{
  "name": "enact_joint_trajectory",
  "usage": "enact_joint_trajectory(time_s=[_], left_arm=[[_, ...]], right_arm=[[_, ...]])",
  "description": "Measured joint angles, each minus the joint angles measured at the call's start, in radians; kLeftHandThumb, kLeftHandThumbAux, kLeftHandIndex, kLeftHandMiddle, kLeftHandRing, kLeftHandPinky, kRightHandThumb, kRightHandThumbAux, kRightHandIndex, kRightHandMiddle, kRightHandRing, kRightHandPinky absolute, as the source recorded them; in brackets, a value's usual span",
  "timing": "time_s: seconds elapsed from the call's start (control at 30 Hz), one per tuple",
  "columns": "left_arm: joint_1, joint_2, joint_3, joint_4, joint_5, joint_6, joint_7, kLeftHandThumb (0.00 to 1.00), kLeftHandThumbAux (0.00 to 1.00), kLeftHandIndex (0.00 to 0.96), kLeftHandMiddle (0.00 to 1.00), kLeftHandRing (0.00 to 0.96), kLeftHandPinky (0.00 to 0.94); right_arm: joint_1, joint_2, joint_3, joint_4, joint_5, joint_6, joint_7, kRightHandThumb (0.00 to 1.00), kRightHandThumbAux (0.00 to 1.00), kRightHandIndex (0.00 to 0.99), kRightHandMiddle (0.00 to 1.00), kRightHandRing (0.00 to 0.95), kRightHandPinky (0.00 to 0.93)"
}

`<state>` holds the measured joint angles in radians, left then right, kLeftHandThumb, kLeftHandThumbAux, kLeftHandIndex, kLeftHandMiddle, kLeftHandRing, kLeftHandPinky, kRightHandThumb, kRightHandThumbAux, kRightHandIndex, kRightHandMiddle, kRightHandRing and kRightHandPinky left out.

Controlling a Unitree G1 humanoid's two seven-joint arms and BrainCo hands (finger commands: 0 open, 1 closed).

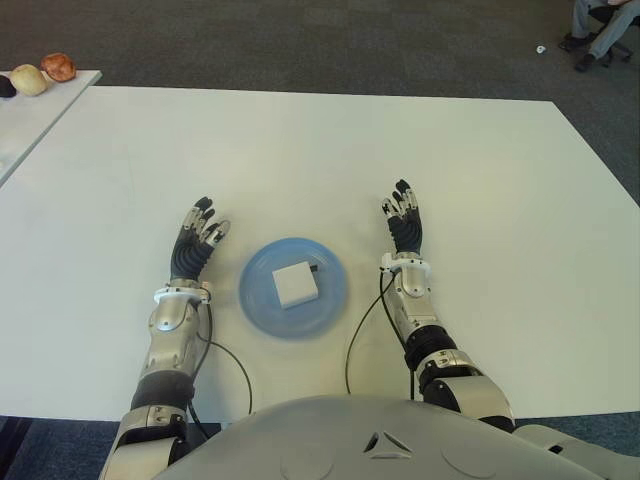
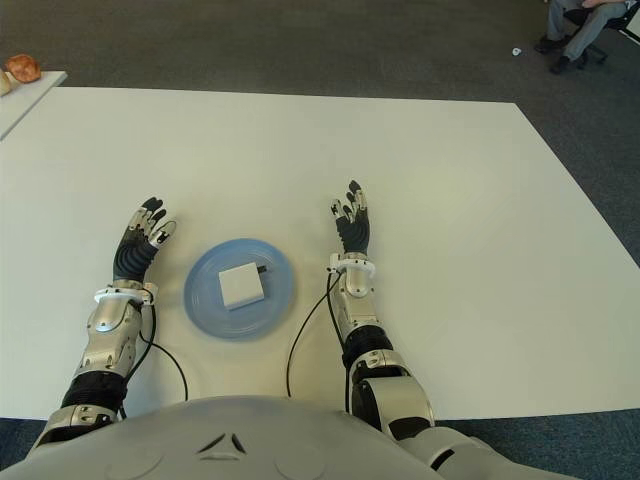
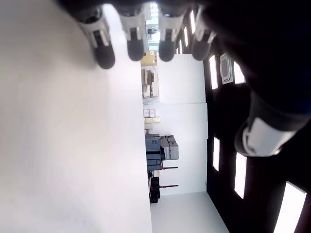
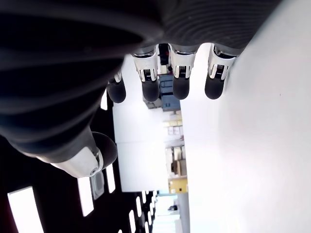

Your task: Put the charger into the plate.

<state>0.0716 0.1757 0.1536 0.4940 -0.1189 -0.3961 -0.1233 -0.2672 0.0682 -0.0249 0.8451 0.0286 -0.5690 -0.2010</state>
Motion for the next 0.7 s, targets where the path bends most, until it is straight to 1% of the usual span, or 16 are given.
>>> enact_joint_trajectory(time_s=[0.47,0.7], left_arm=[[-0.007,-0.008,-0.001,0.011,0.001,-0.006,0.000,0.000,0.597,0.008,0.034,0.015,0.022],[-0.013,-0.013,-0.003,0.019,0.002,-0.008,0.000,0.000,0.594,0.008,0.033,0.013,0.022]], right_arm=[[-0.005,0.000,0.002,0.008,0.000,0.000,0.016,0.005,0.625,0.055,0.069,0.049,0.083],[-0.009,0.000,-0.001,0.014,0.004,0.003,0.036,0.001,0.620,0.055,0.085,0.063,0.101]])
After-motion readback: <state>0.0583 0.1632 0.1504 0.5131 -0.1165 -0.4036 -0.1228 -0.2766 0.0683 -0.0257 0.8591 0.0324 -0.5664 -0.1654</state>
